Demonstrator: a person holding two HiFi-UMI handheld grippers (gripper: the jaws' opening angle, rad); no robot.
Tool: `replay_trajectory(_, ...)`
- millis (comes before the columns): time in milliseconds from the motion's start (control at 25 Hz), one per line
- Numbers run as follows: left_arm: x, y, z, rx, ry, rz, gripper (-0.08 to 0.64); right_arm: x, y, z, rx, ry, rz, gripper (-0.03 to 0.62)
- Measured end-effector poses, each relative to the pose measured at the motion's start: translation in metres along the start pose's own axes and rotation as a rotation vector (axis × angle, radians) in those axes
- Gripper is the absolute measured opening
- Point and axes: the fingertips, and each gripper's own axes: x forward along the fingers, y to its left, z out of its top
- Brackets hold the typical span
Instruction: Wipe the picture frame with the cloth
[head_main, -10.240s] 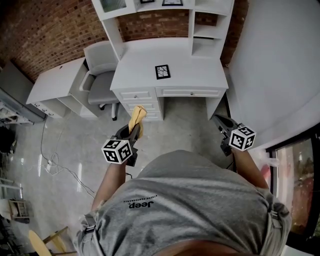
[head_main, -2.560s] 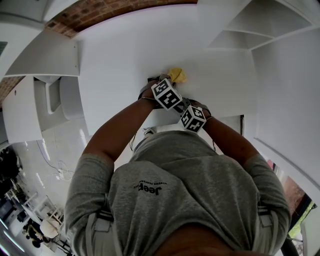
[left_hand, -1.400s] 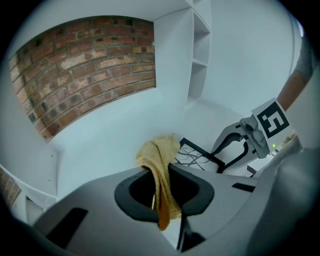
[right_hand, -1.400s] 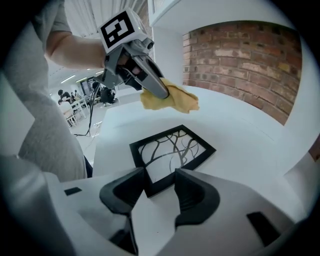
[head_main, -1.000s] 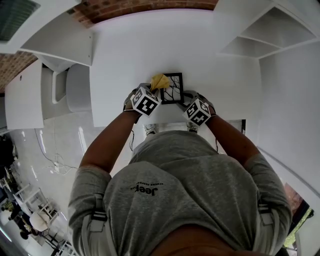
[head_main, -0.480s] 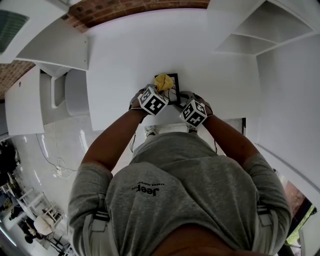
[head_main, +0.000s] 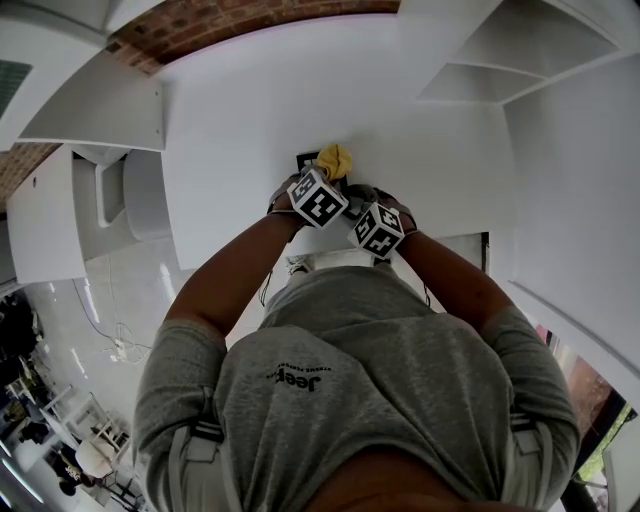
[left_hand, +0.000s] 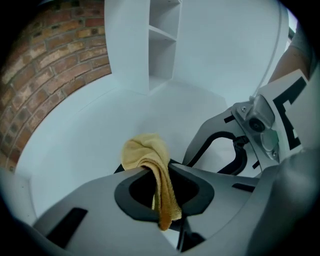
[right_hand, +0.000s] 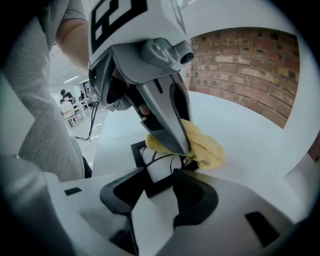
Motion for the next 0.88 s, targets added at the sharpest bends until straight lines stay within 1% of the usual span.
replay_trajectory(200,0.009,-0.014,0.017,0.048,-0.006,-0.025,0.064,0.000,0.000,-0.001,-0.002,-0.014,0.000,0.179)
replay_trajectory(400,0.011,-0.019,0.022,0.058,-0.007,-0.036,0.064,-0.001,0.000,-0.001,0.000,-0.027,0.001,0.179)
replay_trajectory(720,0.000,-0.010,0.018,0.026,-0.035,-0.021,0.064,-0.001,0.000,-0.002,-0.015,-0.014,0.002,0.179)
replay_trajectory(880,-0.016,0.006,0.003,-0.007,-0.052,0.012,0.064,0.000,0.003,-0.002,-0.059,0.002,-0.008,0.152)
